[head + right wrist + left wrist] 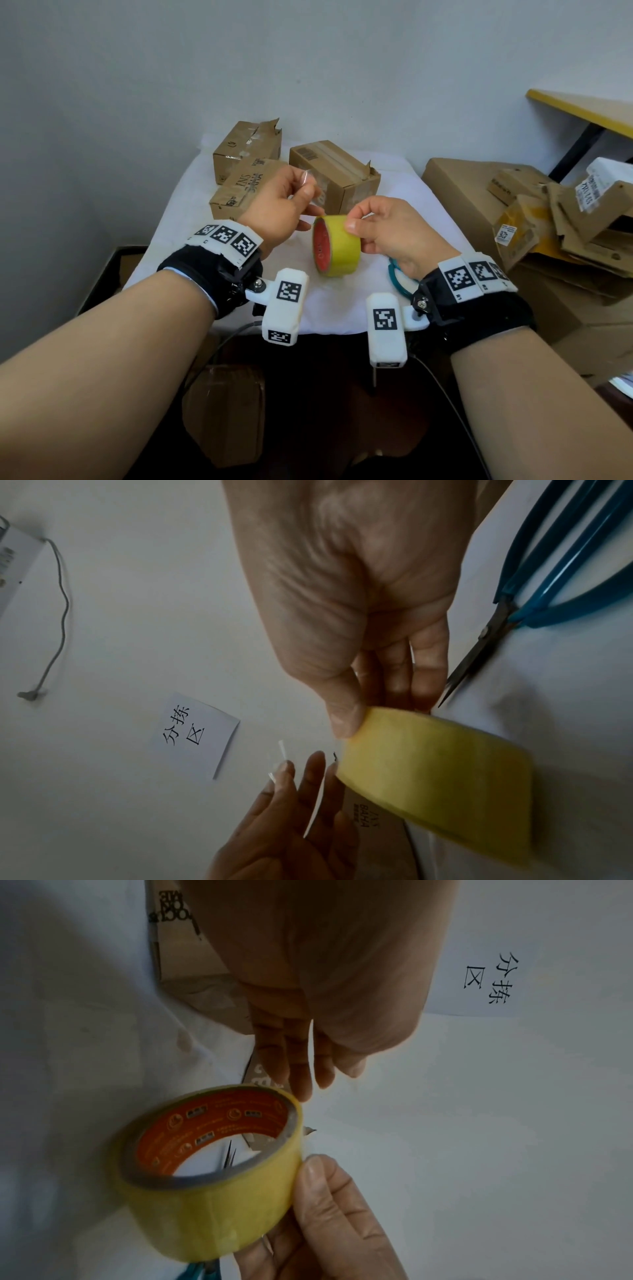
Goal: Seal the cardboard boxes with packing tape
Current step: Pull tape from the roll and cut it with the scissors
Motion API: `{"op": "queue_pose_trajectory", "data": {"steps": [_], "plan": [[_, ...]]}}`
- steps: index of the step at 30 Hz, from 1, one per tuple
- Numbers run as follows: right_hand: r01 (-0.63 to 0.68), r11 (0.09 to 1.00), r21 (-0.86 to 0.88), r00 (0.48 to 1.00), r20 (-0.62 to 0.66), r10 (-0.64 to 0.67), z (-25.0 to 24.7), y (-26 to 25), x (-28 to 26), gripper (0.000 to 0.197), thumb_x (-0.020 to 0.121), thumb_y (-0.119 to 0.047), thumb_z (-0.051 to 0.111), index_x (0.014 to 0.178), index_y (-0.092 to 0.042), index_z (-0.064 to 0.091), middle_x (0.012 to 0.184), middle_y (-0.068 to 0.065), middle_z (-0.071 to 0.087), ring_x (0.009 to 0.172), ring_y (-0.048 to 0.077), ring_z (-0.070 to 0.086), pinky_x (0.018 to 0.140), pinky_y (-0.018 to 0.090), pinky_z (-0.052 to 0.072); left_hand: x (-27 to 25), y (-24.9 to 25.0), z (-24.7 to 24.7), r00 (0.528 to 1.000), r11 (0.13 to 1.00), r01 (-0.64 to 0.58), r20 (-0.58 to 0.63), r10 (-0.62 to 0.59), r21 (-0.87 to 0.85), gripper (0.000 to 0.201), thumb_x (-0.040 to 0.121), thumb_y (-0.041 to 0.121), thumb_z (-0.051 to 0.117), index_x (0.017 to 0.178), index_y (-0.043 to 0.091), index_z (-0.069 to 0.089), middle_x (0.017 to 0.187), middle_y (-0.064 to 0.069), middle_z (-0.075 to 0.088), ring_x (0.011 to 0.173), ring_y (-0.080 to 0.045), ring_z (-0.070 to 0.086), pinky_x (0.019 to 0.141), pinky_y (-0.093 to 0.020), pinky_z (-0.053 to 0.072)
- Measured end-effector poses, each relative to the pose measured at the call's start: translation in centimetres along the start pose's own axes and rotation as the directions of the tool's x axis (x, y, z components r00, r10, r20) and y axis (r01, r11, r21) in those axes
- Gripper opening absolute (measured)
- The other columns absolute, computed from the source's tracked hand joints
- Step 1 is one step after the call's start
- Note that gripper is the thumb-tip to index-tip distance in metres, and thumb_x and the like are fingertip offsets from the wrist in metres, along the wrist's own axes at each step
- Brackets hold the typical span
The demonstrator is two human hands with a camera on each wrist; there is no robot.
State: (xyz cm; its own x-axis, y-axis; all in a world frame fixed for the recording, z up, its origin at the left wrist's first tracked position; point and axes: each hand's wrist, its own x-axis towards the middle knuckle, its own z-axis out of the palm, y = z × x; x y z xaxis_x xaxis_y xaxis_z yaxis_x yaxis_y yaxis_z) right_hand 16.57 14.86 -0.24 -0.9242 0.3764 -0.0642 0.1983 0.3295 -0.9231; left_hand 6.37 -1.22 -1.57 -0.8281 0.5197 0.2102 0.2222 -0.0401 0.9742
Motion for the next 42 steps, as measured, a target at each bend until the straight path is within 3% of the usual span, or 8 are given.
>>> {"op": "queue_pose_trajectory", "data": {"steps": [4, 12, 18, 22, 27, 31, 35, 42], "plan": [[0.002, 1.000, 0.017, 1.000, -0.020, -0.002, -0.3, 0.1, 0.1, 0.018, 0.094, -0.007, 0.068, 0.080, -0.017, 0.068, 0.088, 0.014, 0.067, 0.084, 0.027, 0.065, 0.093, 0.058, 0.057, -0.2, 0.0, -0.3, 0.995, 1.000, -0.012, 0.099, 0.009, 0.028, 0.028, 0.097, -0.003, 0.054, 0.103, 0.024, 0.051, 0.118, -0.014, 0.062, 0.098, -0.022, 0.066, 0.076, -0.031, 0.054], [0.086, 0.987, -0.137, 0.995, -0.031, -0.091, 0.2, 0.2, 0.2, 0.021, 0.098, -0.011, 0.064, 0.080, -0.020, 0.065, 0.091, 0.015, 0.069, 0.084, 0.030, 0.064, 0.088, 0.058, 0.056, -1.1, -0.1, 0.9, 0.975, 0.989, -0.043, 0.223, 0.011, 0.139, 0.066, 0.076, -0.001, 0.081, 0.125, 0.022, 0.043, 0.112, -0.013, 0.064, 0.099, -0.010, 0.062, 0.088, -0.032, 0.056], [0.201, 0.929, -0.310, 0.974, -0.034, -0.222, 0.3, 0.9, 0.0, 0.022, 0.102, -0.019, 0.057, 0.082, -0.029, 0.056, 0.084, -0.004, 0.061, 0.079, 0.018, 0.057, 0.080, 0.044, 0.052, -0.8, -0.2, 1.2, 0.973, 0.980, -0.083, 0.227, 0.040, 0.181, 0.074, 0.075, -0.003, 0.081, 0.129, 0.028, 0.041, 0.107, -0.007, 0.065, 0.103, -0.012, 0.064, 0.091, -0.035, 0.056], [0.232, 0.930, -0.286, 0.967, -0.033, -0.252, 0.5, 1.1, -0.1, 0.017, 0.100, -0.026, 0.055, 0.086, -0.035, 0.056, 0.089, 0.008, 0.064, 0.087, 0.034, 0.063, 0.082, 0.055, 0.057, -0.6, -0.3, 1.3, 0.975, 0.982, -0.095, 0.216, 0.058, 0.164, 0.073, 0.075, -0.006, 0.078, 0.123, 0.035, 0.042, 0.092, -0.004, 0.063, 0.098, -0.020, 0.066, 0.097, -0.037, 0.054], [0.187, 0.962, -0.200, 0.982, 0.009, -0.189, 0.1, 0.6, -0.3, 0.032, 0.101, -0.021, 0.055, 0.118, -0.049, 0.054, 0.104, 0.017, 0.069, 0.095, 0.033, 0.071, 0.081, 0.057, 0.061, -0.5, -0.4, 1.3, 0.978, 0.990, -0.069, 0.204, 0.042, 0.123, 0.071, 0.077, -0.007, 0.077, 0.127, 0.028, 0.041, 0.091, -0.007, 0.063, 0.105, -0.026, 0.066, 0.099, -0.034, 0.052], [0.125, 0.986, -0.107, 0.992, 0.026, -0.123, -0.2, 0.3, -0.3, 0.030, 0.102, -0.013, 0.057, 0.125, -0.032, 0.055, 0.108, 0.025, 0.067, 0.098, 0.036, 0.071, 0.082, 0.056, 0.061, -0.6, -0.3, 1.2, 0.978, 0.991, -0.067, 0.204, 0.041, 0.119, 0.073, 0.077, -0.008, 0.077, 0.127, 0.030, 0.040, 0.092, -0.006, 0.062, 0.103, -0.024, 0.066, 0.094, -0.031, 0.054], [0.079, 0.995, -0.065, 0.996, 0.034, -0.077, -0.4, 0.4, -0.3, 0.024, 0.101, -0.014, 0.060, 0.123, -0.024, 0.056, 0.109, 0.023, 0.068, 0.099, 0.035, 0.072, 0.085, 0.057, 0.060, -0.6, -0.3, 1.3, 0.980, 0.994, -0.056, 0.198, 0.036, 0.097, 0.076, 0.076, -0.011, 0.077, 0.125, 0.035, 0.041, 0.096, -0.003, 0.058, 0.094, -0.010, 0.066, 0.086, -0.029, 0.058], [0.030, 0.999, -0.045, 0.998, 0.054, -0.028, -1.3, 0.6, -0.5, 0.019, 0.099, -0.012, 0.064, 0.116, -0.020, 0.060, 0.105, 0.024, 0.072, 0.095, 0.032, 0.073, 0.086, 0.047, 0.062, -0.4, -0.5, 1.4, 0.982, 0.995, -0.031, 0.187, 0.013, 0.092, 0.075, 0.076, -0.008, 0.078, 0.128, 0.030, 0.039, 0.099, -0.006, 0.063, 0.108, -0.019, 0.066, 0.096, -0.041, 0.055]]}}
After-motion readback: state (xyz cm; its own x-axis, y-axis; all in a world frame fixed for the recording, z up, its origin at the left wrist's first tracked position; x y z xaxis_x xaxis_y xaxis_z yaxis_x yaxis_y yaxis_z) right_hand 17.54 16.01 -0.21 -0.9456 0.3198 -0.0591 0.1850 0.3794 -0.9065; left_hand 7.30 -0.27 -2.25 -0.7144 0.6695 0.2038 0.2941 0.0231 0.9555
